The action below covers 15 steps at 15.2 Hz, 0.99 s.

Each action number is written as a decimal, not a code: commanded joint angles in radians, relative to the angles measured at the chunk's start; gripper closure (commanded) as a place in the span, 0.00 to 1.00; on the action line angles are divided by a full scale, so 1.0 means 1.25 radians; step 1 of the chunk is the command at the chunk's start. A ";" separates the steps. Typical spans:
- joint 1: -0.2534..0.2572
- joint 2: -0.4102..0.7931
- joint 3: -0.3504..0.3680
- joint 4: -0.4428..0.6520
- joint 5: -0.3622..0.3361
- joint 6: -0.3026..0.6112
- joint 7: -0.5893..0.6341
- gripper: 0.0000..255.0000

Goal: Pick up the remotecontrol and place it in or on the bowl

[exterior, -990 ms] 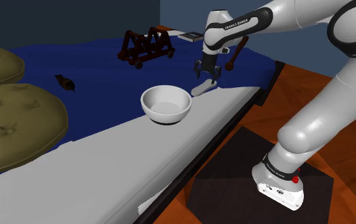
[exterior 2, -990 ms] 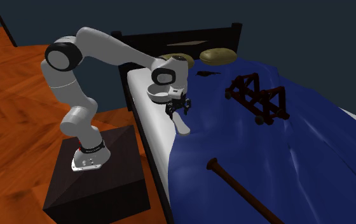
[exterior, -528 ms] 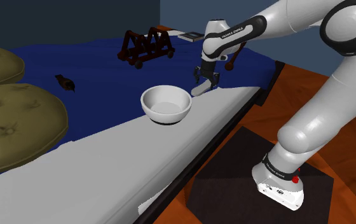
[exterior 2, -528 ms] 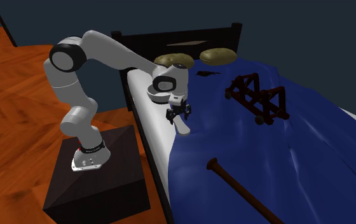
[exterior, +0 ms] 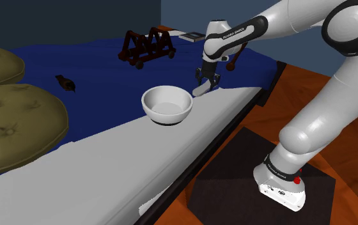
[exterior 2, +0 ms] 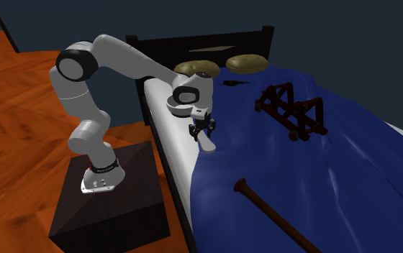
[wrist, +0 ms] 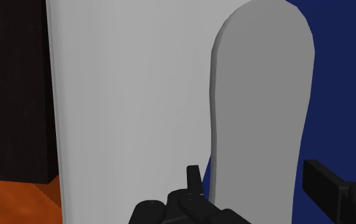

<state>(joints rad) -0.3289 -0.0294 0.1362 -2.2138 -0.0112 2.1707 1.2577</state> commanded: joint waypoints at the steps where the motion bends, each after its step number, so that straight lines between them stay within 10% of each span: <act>1: 0.000 0.000 0.000 0.000 0.000 0.000 0.000 1.00; 15: 0.000 -0.028 -0.001 0.036 0.005 -0.064 -0.004 1.00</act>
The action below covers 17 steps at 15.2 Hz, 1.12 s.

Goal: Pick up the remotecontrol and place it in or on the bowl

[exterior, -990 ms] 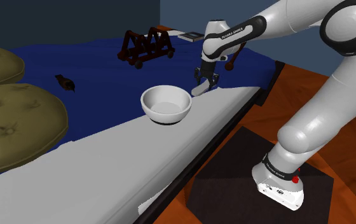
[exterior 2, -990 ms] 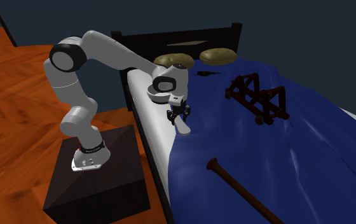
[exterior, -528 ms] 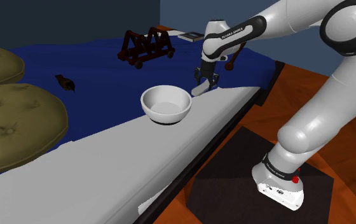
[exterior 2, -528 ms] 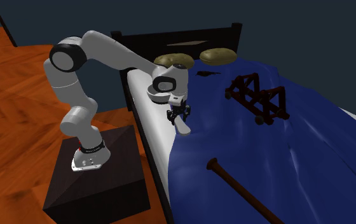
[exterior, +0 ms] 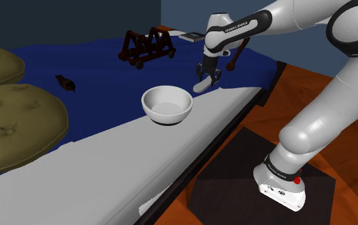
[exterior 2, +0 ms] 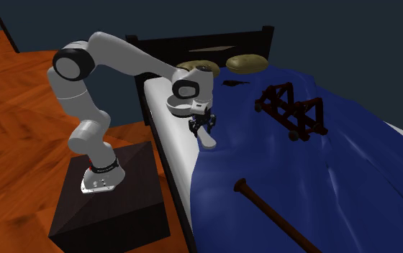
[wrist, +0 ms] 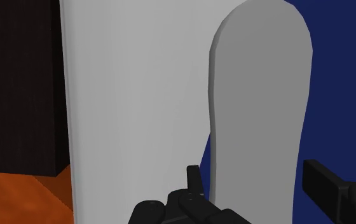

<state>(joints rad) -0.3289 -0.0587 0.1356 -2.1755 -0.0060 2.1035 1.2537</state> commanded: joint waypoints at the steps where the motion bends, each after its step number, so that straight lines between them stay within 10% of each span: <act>1: 0.000 -0.009 0.000 0.012 0.001 -0.020 -0.002 1.00; 17: -0.001 -0.051 -0.003 0.140 0.007 -0.191 -0.008 1.00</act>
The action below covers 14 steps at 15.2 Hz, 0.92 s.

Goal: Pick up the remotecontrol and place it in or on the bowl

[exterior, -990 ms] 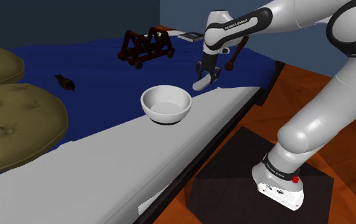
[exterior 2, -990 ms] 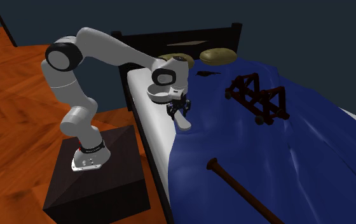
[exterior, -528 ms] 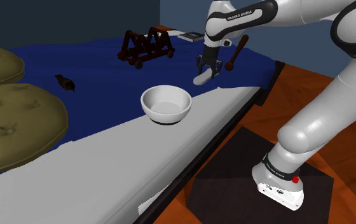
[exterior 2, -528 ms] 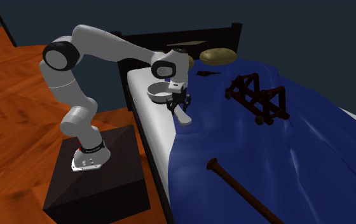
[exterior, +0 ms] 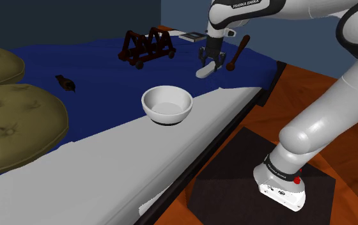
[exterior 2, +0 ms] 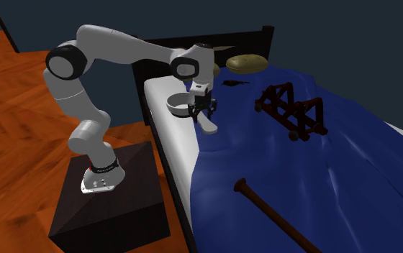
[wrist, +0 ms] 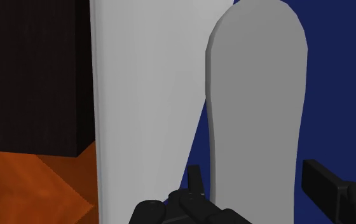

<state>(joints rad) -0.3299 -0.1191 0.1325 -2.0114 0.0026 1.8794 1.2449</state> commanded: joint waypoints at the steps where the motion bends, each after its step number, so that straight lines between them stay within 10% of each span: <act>1: 0.000 -0.004 0.000 0.019 0.000 -0.022 -0.001 1.00; 14: 0.058 -0.043 0.074 0.041 0.020 -0.083 0.126 1.00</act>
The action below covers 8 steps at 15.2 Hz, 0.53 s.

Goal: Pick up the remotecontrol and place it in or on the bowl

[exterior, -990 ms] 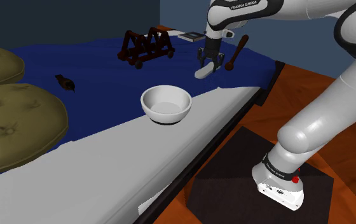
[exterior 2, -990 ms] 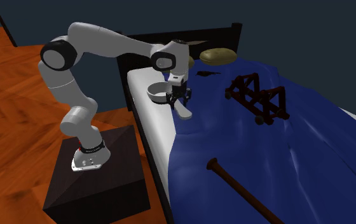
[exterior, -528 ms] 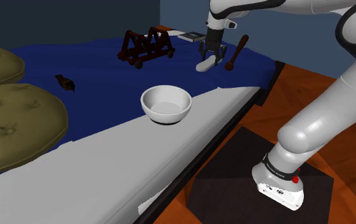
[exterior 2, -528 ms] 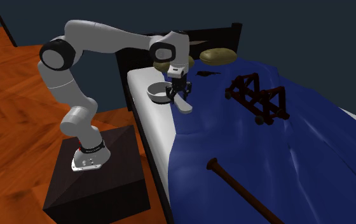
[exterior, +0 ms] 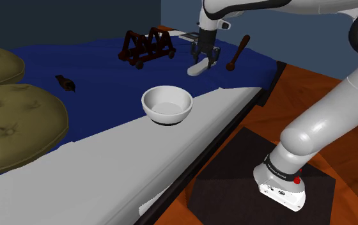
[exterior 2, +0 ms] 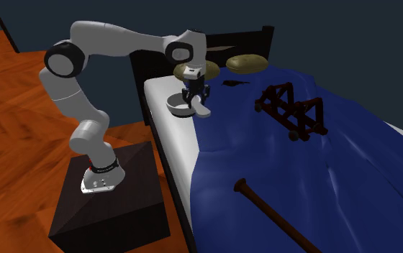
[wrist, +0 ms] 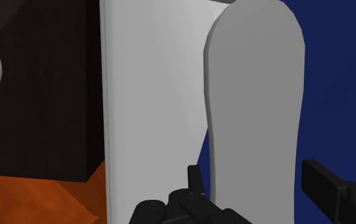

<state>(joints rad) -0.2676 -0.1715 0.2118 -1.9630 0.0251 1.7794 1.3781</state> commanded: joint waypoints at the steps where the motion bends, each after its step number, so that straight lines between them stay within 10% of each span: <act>1: 0.016 -0.003 0.022 0.002 0.005 -0.004 0.038 1.00; 8: 0.073 0.007 0.103 0.022 0.018 -0.012 0.174 1.00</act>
<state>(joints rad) -0.1852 -0.1617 0.3278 -1.9342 0.0450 1.7626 1.5710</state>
